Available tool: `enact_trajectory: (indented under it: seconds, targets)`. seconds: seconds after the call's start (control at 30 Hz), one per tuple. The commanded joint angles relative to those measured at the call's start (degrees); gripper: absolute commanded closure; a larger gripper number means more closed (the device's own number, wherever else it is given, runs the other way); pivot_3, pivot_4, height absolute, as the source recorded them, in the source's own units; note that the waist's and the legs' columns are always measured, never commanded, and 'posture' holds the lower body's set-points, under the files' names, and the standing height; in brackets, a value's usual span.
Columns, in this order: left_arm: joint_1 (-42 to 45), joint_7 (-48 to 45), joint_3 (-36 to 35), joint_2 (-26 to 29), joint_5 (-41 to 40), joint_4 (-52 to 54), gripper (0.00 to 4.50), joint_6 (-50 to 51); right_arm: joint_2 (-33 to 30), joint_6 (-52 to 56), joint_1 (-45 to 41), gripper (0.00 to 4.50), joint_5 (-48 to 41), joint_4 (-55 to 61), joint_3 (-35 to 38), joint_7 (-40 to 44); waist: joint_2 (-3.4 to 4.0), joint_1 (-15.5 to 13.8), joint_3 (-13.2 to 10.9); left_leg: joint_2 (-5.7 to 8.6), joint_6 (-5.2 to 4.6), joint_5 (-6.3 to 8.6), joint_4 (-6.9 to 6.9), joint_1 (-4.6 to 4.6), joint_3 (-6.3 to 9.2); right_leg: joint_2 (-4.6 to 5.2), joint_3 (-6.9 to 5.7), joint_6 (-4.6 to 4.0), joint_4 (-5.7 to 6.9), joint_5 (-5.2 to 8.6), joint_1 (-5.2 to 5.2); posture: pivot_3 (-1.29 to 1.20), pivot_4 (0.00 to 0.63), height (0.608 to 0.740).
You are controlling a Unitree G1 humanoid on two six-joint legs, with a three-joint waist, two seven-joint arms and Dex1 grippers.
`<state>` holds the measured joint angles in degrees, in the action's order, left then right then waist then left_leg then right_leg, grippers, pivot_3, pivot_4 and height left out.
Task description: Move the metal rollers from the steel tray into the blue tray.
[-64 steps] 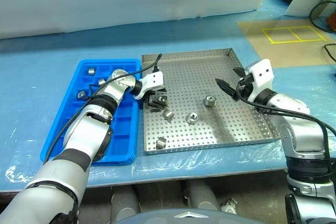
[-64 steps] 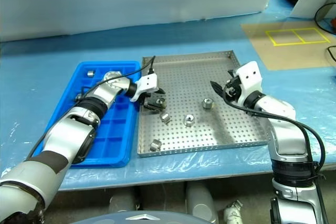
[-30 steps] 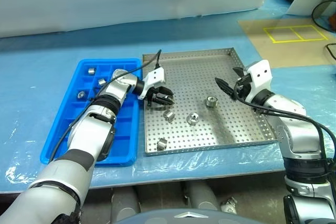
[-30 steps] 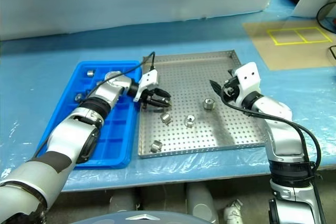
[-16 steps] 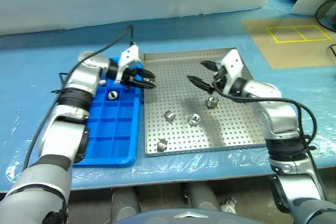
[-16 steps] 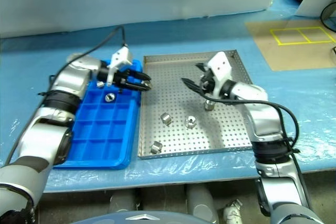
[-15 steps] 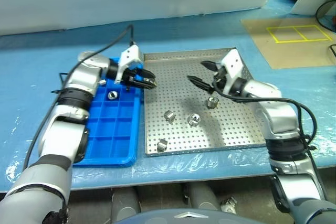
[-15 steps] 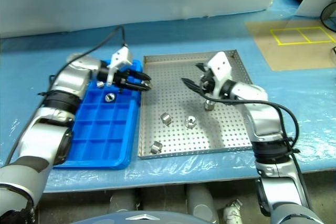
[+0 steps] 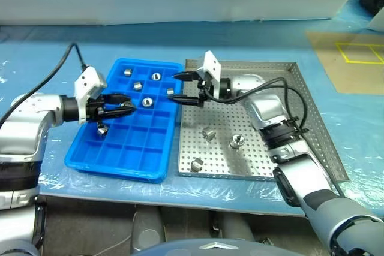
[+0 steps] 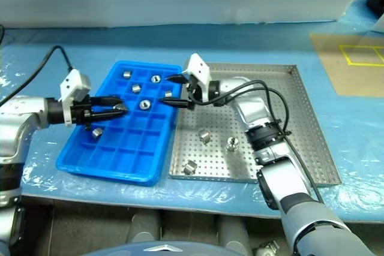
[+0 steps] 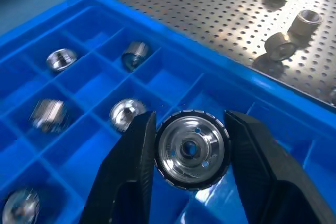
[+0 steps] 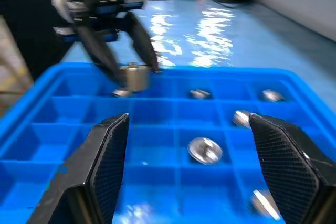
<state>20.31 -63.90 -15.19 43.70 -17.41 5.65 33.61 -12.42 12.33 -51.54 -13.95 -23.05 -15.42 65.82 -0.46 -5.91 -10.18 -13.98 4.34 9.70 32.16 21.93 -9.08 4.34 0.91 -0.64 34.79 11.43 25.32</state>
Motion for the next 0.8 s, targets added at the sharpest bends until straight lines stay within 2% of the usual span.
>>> enact_trajectory:
  seconds: [0.03,0.27,0.6,0.8]
  targets:
    - [-1.06,6.34,-3.03,-1.09,0.42,-1.11,2.78,-4.34,2.28,-4.07,-3.37,0.73,0.64,-3.78,0.07,1.52,0.00,-1.09,0.00,0.00,0.00,0.00,0.03,0.09,0.13,0.01,-0.10,-0.01,0.00,0.00,0.00,0.33,0.150,0.740]
    - [-4.48,6.59,0.99,-2.49,-1.00,-1.90,2.78,-7.80,3.40,-5.74,-3.41,0.73,1.37,-5.72,0.33,2.97,-0.01,-3.15,0.01,-0.03,0.23,-0.14,0.06,0.28,0.56,0.04,-0.73,-0.13,0.05,0.08,-0.07,0.30,0.150,0.740]
    - [4.42,4.39,8.30,-3.20,1.72,-17.63,2.78,-15.46,0.84,-3.58,1.07,0.73,2.38,-0.32,1.24,-0.45,-0.03,-2.65,0.02,-0.05,0.53,-0.32,0.07,0.19,0.64,0.01,-0.74,-0.12,0.30,0.07,-0.06,0.19,0.150,0.740]
    - [8.63,2.86,11.18,-4.23,2.34,-22.69,2.78,-17.28,-1.71,-2.68,4.12,0.73,3.12,3.15,1.17,-2.00,-0.05,-2.26,0.03,-0.05,0.56,-0.34,0.07,0.16,0.64,-0.02,-0.71,-0.12,0.34,0.07,-0.05,0.14,0.150,0.740]
